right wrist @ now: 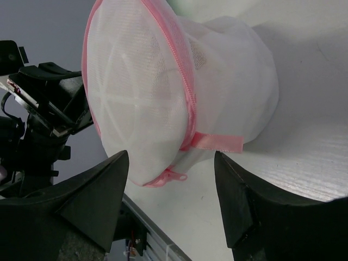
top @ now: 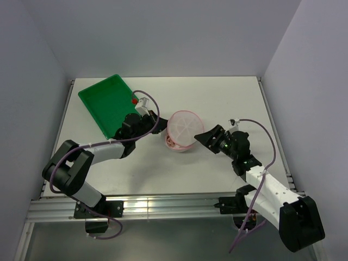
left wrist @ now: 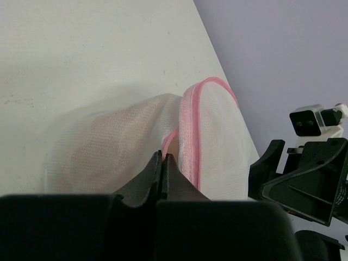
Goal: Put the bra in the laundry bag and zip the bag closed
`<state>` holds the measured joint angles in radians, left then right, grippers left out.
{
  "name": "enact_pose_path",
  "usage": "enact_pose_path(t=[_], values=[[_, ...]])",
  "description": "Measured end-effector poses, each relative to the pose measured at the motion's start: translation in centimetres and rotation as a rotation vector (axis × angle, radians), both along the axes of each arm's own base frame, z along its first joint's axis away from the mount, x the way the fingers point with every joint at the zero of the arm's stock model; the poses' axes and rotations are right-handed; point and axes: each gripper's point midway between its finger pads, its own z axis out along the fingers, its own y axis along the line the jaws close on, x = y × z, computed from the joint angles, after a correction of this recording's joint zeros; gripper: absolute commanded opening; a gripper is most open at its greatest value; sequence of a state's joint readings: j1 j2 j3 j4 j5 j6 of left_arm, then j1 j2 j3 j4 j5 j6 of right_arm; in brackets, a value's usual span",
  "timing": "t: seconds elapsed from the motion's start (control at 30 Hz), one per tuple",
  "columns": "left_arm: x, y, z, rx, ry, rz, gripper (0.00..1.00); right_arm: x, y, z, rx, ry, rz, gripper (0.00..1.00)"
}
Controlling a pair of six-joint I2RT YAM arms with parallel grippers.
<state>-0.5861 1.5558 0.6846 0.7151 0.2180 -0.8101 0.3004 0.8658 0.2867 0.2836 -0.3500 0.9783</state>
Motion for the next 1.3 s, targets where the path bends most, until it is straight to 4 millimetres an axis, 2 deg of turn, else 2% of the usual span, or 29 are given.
enact_pose_path(t=[0.2, 0.23, 0.3, 0.4, 0.5, 0.63, 0.73, 0.83, 0.9, 0.93, 1.03, 1.2, 1.3], values=[[0.1, 0.2, 0.0, -0.002, 0.001, -0.004, 0.0, 0.6, 0.4, -0.8, 0.006, 0.02, 0.007, 0.64], [0.1, 0.2, 0.0, -0.002, 0.001, -0.004, 0.0, 0.6, 0.4, -0.9, 0.006, 0.024, 0.007, 0.54], [0.2, 0.3, 0.0, -0.003, 0.002, -0.005, 0.0, 0.8, 0.4, -1.1, 0.008, 0.028, 0.007, 0.43], [0.3, 0.5, 0.0, -0.002, 0.002, -0.001, 0.0, 0.9, 0.5, -0.8, 0.017, 0.019, 0.004, 0.37], [0.4, 0.6, 0.0, -0.002, 0.001, 0.004, 0.0, 1.0, 0.5, -0.6, 0.016, 0.007, 0.004, 0.25], [0.6, 0.8, 0.0, -0.001, 0.002, 0.01, 0.0, 1.1, 0.4, -0.6, 0.01, 0.002, -0.001, 0.14], [0.7, 1.0, -0.1, 0.003, 0.003, 0.014, 0.0, 1.1, 0.3, -0.6, 0.007, -0.002, -0.004, 0.01], [1.0, 1.3, -0.2, 0.012, 0.015, 0.022, 0.0, 1.2, 0.2, -0.5, 0.002, -0.009, -0.011, 0.0], [1.4, 1.4, 0.0, 0.02, 0.017, 0.028, 0.11, 1.2, 0.1, -0.4, -0.001, -0.012, -0.015, 0.0], [1.7, 1.4, 0.3, 0.025, 0.016, 0.03, 0.31, 1.2, 0.1, -0.4, -0.001, -0.012, -0.016, 0.0], [2.5, 1.2, 1.3, 0.038, -0.003, 0.037, 0.57, 1.2, 0.1, -0.5, -0.001, -0.011, -0.017, 0.0], [2.3, 1.9, 2.5, 0.044, -0.006, 0.063, 0.61, 1.2, 0.1, -0.4, 0.008, -0.005, -0.02, 0.0], [0.9, 3.1, 3.8, 0.046, -0.02, 0.092, 0.54, 1.2, 0.1, -0.3, 0.017, 0.001, -0.024, 0.0]])
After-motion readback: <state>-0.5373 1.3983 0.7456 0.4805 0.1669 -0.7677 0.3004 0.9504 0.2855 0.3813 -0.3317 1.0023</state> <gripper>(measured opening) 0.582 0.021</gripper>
